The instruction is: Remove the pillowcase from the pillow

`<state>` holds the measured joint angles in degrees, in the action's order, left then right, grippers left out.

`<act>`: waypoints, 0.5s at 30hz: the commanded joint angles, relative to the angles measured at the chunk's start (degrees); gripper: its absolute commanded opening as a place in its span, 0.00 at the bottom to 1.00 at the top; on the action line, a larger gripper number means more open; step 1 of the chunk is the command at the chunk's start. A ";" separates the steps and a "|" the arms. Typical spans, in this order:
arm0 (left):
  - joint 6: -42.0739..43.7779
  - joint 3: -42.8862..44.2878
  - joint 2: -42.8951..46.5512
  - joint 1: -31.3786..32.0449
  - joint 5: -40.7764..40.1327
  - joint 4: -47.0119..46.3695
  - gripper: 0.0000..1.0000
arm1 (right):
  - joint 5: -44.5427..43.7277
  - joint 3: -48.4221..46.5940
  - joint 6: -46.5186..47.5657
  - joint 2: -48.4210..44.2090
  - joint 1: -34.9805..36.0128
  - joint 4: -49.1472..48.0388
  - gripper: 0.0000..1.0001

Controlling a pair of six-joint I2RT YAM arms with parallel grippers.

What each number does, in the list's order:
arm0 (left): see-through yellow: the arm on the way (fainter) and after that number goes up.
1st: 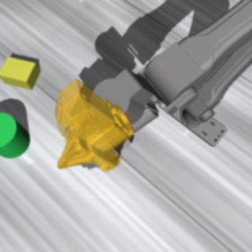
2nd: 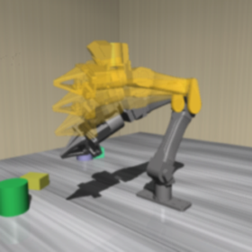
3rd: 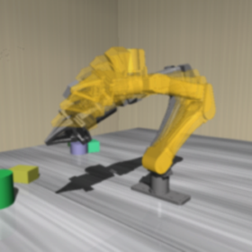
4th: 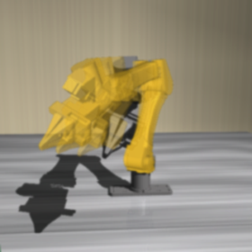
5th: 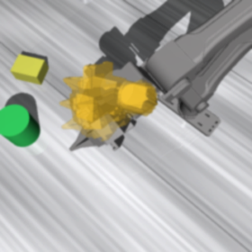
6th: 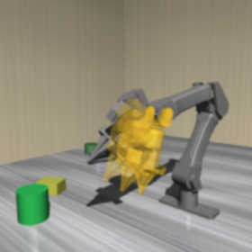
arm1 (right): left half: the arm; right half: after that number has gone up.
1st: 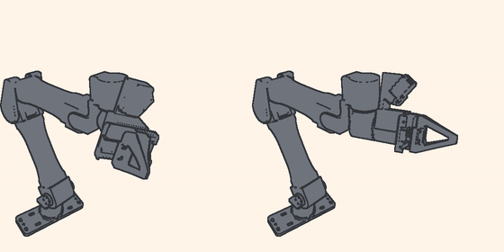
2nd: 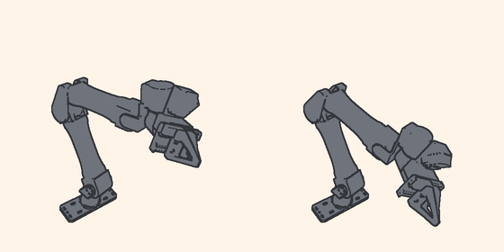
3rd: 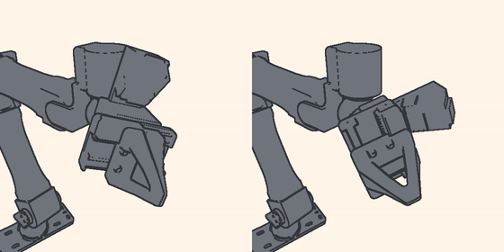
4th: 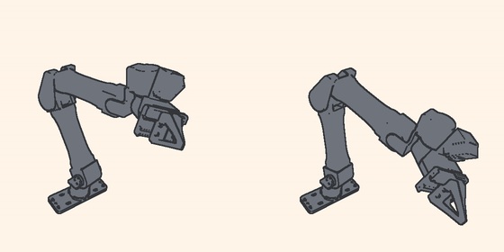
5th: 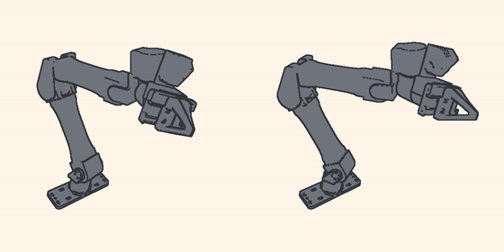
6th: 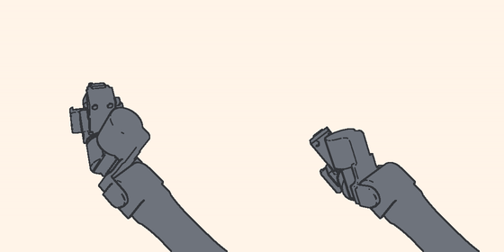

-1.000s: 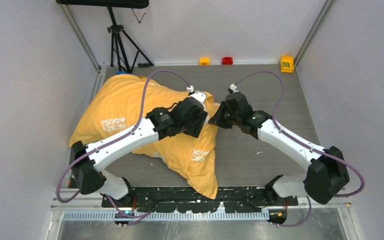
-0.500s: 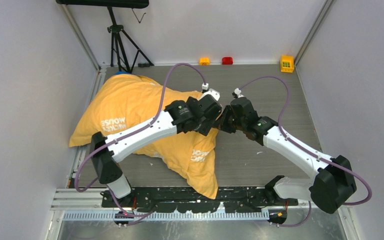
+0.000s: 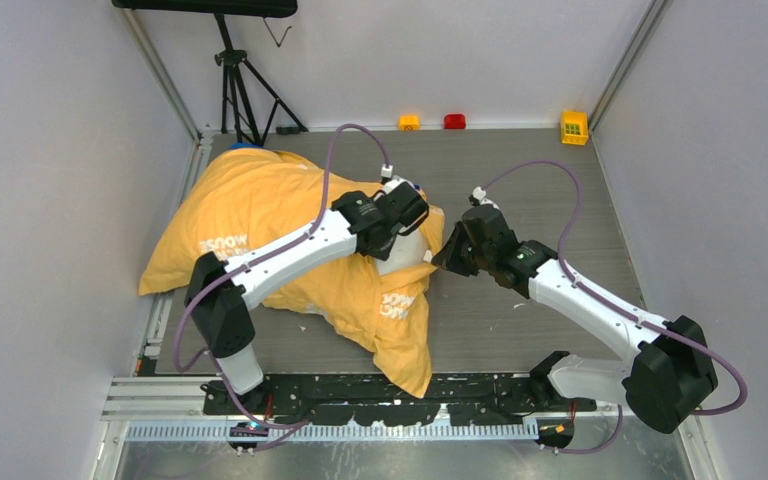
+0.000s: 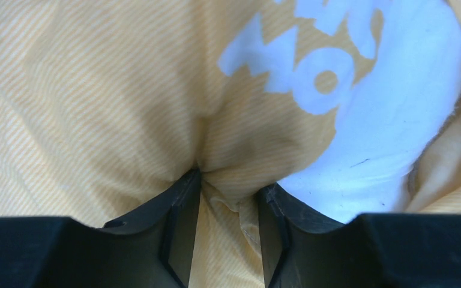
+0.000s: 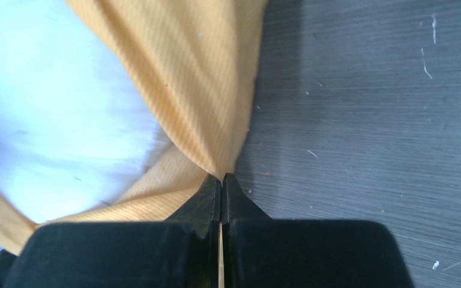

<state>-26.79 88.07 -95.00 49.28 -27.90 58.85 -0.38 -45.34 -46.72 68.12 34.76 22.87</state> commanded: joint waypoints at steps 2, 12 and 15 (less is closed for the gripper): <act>2.66 -5.16 8.36 -10.68 -4.45 3.58 0.39 | -5.44 4.05 1.18 0.34 -0.24 4.17 0.00; 3.86 -5.99 13.08 -15.16 4.97 3.18 0.39 | -4.80 4.68 -0.52 5.09 -0.68 3.23 0.00; 3.59 -5.27 14.96 -14.29 12.35 1.96 0.43 | -2.23 3.45 0.84 4.48 -0.71 1.92 0.00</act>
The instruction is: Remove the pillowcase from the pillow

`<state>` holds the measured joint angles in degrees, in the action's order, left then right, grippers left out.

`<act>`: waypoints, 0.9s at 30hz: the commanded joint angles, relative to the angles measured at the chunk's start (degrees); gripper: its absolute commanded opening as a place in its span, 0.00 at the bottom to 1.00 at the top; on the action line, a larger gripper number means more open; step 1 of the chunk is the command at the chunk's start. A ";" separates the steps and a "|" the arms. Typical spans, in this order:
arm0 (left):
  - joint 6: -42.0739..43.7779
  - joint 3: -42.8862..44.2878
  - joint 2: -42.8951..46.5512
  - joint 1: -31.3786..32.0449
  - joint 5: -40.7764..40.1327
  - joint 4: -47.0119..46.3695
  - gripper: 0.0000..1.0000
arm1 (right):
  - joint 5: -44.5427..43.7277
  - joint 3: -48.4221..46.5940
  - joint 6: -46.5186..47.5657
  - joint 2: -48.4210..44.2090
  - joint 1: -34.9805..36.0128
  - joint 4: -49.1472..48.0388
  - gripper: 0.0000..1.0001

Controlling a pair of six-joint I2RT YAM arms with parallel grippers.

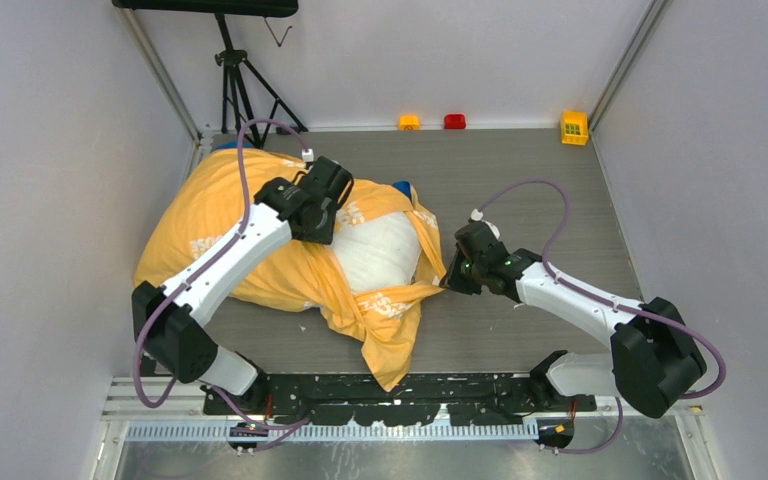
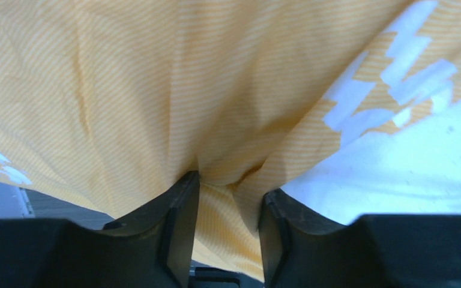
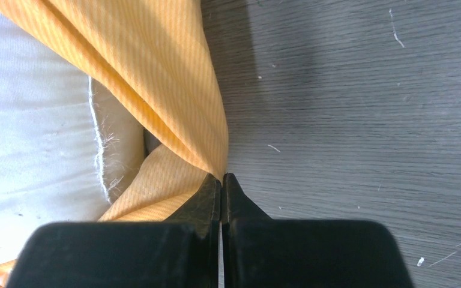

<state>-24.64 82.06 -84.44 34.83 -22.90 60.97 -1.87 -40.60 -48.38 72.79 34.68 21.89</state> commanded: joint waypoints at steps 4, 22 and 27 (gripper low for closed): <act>-0.52 4.78 5.86 5.80 6.95 3.00 0.57 | 1.03 -2.86 3.88 -1.34 -0.65 1.63 0.00; -5.56 14.34 -8.81 23.61 2.47 4.39 0.85 | 6.28 -3.59 4.24 -2.69 -0.58 -0.72 0.00; -6.20 14.75 -14.29 23.57 2.44 4.06 0.97 | 6.63 -3.44 3.96 -2.93 -0.65 -0.52 0.00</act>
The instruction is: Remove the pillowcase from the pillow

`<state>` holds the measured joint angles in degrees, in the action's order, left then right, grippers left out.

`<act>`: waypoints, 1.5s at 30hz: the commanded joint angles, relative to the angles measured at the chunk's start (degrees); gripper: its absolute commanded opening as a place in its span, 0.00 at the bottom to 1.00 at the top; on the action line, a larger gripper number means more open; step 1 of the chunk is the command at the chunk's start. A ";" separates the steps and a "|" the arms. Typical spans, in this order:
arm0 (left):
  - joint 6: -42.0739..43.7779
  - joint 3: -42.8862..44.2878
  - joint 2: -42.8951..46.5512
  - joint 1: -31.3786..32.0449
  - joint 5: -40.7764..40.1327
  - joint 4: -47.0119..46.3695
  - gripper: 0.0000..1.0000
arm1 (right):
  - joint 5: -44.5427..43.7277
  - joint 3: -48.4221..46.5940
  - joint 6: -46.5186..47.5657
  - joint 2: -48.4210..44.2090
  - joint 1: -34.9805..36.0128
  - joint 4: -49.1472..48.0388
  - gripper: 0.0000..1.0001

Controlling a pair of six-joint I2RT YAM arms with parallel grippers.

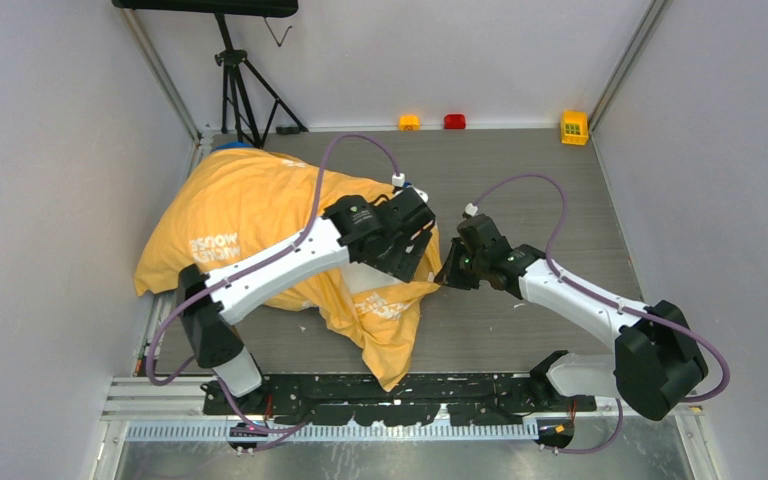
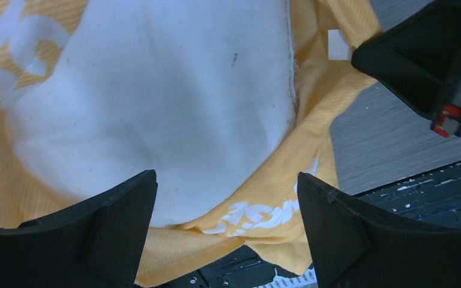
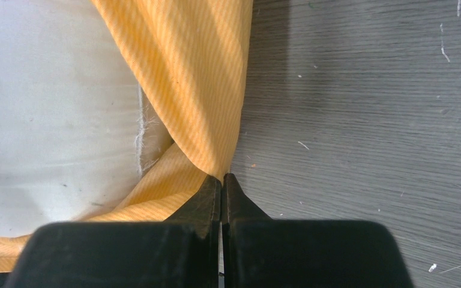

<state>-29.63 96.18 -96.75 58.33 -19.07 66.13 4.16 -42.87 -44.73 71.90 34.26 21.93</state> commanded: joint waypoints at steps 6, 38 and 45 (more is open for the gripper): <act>-4.19 -0.93 -7.60 -0.03 -11.64 0.65 1.00 | 1.18 0.00 -0.74 -2.21 -0.19 -1.48 0.00; -7.67 -15.75 8.26 -8.98 6.19 -31.21 0.00 | 13.55 3.88 -3.68 -10.12 0.66 -4.24 0.58; -10.15 -18.07 8.18 -10.78 10.27 -34.08 0.00 | 12.66 1.00 -3.29 -15.92 9.28 -3.42 0.85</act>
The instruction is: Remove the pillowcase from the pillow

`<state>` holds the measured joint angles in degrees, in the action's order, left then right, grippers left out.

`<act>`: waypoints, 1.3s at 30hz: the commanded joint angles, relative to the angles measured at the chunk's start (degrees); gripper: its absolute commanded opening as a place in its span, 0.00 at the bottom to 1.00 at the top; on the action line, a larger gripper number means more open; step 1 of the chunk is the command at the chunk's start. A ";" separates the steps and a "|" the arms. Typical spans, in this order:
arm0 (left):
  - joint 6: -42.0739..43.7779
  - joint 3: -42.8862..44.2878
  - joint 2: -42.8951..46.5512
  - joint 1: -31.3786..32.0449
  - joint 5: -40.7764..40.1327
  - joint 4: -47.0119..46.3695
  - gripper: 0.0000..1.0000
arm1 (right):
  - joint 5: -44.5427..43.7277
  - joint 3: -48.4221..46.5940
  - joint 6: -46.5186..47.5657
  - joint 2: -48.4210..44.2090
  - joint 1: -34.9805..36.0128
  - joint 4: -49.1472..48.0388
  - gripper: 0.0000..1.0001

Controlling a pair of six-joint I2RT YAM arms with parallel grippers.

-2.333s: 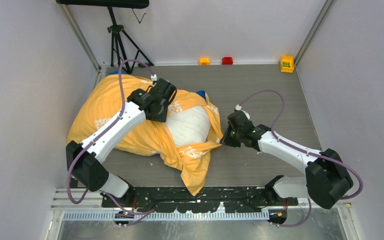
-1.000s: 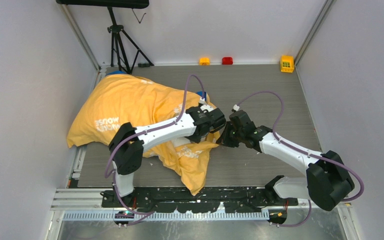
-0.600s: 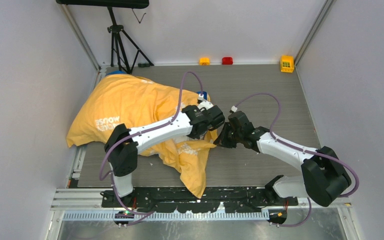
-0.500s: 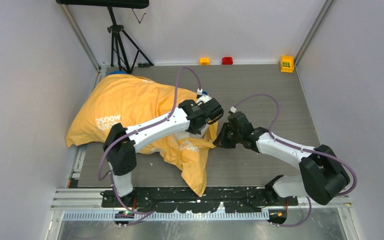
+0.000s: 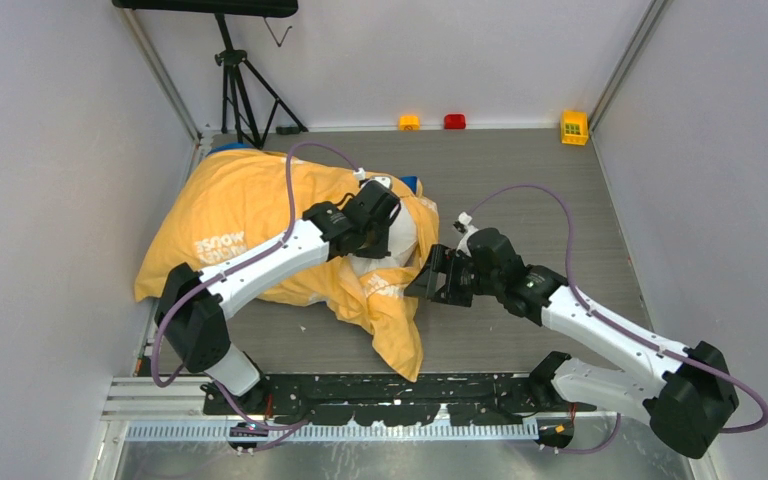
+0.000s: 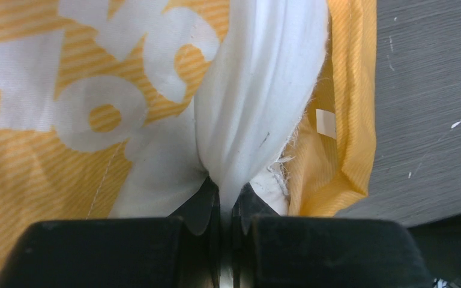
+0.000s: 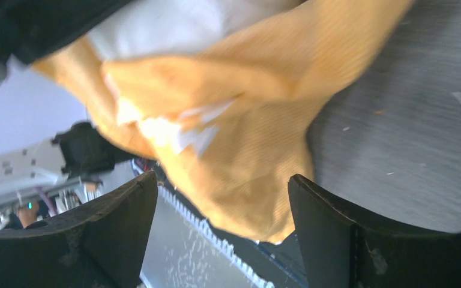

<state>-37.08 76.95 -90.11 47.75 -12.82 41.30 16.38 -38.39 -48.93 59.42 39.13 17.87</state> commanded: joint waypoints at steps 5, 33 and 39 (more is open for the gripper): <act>-2.18 3.46 1.14 -1.04 4.54 -7.97 0.00 | -1.27 -1.65 3.22 -1.81 9.40 1.22 0.85; 12.50 36.13 4.70 -6.98 -10.25 20.19 0.00 | -22.21 14.87 -2.92 2.18 14.49 -10.48 0.00; 13.31 36.03 7.41 -7.64 -8.39 22.51 0.00 | -27.88 11.24 -4.61 11.67 13.28 -8.17 0.00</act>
<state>-26.57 109.45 -88.79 41.50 -17.37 65.47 -3.88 -25.26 -52.40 65.17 53.49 1.48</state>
